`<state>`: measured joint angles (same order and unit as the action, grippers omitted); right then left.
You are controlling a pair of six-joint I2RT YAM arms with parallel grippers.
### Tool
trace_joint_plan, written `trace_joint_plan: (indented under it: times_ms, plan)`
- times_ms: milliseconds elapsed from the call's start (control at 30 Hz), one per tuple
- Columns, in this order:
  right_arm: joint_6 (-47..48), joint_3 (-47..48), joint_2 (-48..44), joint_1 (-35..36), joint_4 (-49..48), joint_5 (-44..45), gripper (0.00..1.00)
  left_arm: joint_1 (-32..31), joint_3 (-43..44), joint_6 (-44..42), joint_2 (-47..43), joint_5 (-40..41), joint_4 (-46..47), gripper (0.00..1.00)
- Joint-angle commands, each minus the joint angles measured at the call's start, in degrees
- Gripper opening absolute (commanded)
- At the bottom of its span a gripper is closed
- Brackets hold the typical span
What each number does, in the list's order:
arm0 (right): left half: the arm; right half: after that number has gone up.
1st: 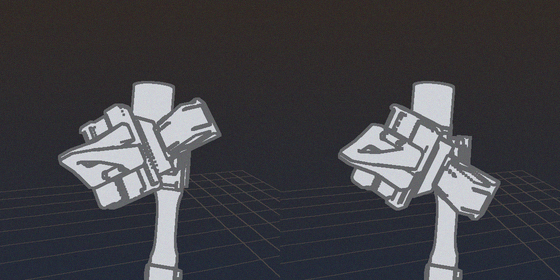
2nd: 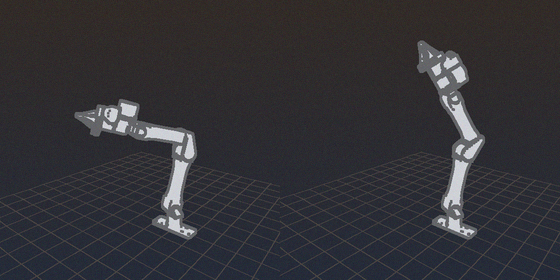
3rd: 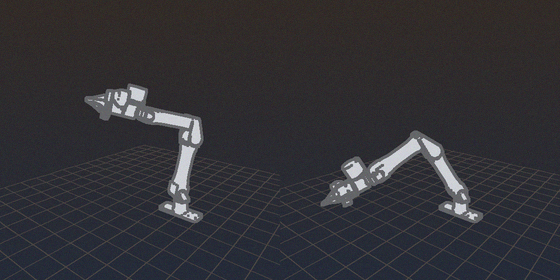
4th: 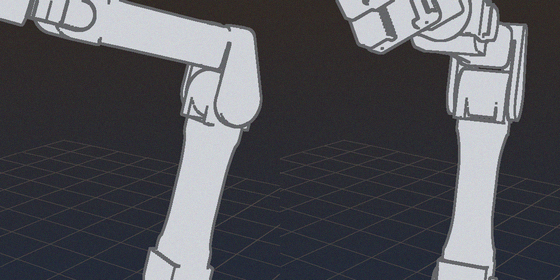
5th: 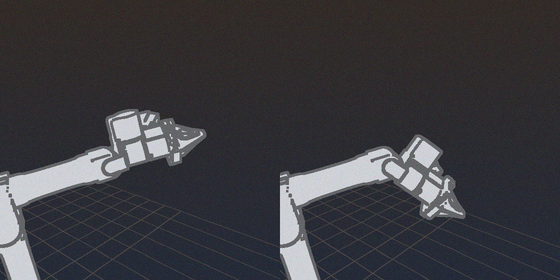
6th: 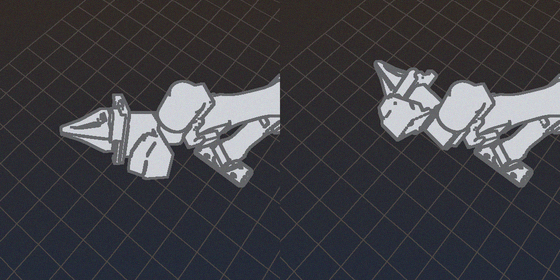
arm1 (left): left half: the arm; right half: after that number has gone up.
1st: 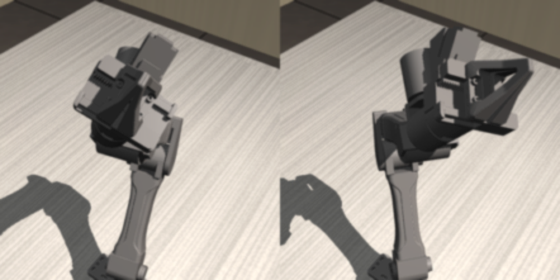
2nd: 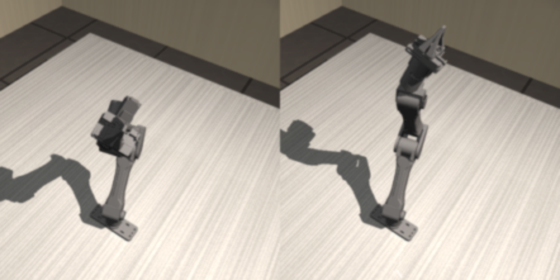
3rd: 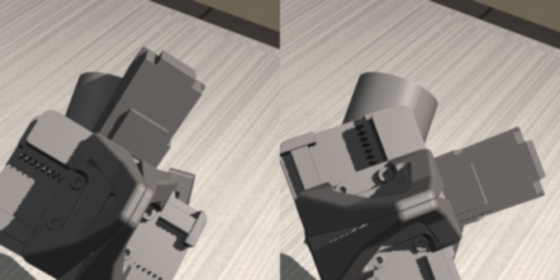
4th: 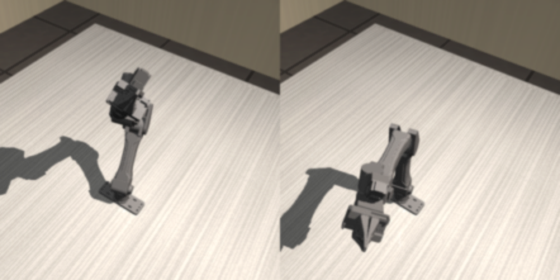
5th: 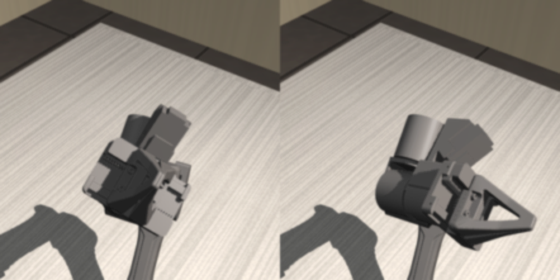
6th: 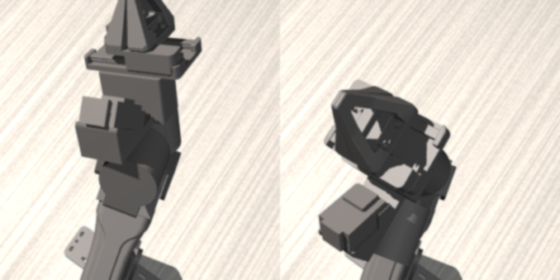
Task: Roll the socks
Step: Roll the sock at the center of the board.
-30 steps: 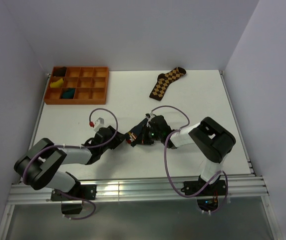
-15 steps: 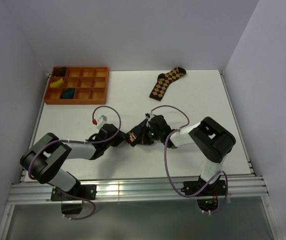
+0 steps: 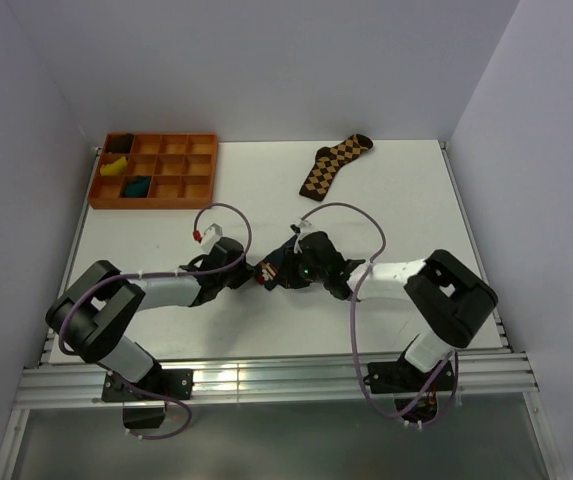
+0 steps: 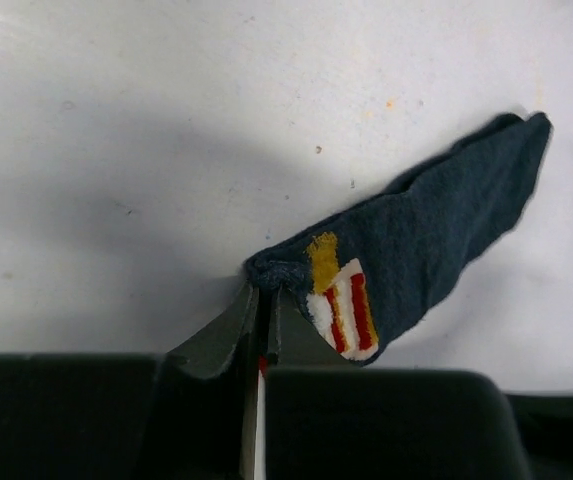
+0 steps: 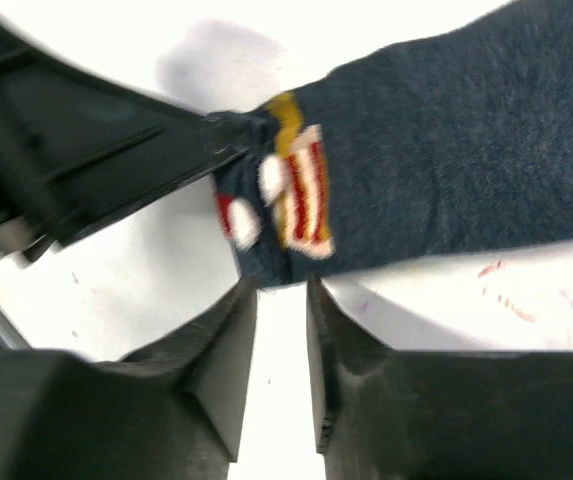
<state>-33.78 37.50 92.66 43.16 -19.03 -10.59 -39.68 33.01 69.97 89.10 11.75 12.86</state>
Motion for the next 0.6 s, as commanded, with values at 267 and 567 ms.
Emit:
trace_joint_plan:
  times_ms: [267, 567]
  plan:
    - [18.48, -8.22, -13.74, 10.89, -8.56, 22.17, 0.46, -3.47, 8.64, -4.85, 0.2, 7.59, -23.93, 0.0]
    - [28.14, -8.59, -9.09, 19.68, -15.78, 32.21, 0.5, -3.56, 13.39, -7.48, 1.6, 6.18, -29.91, 0.0]
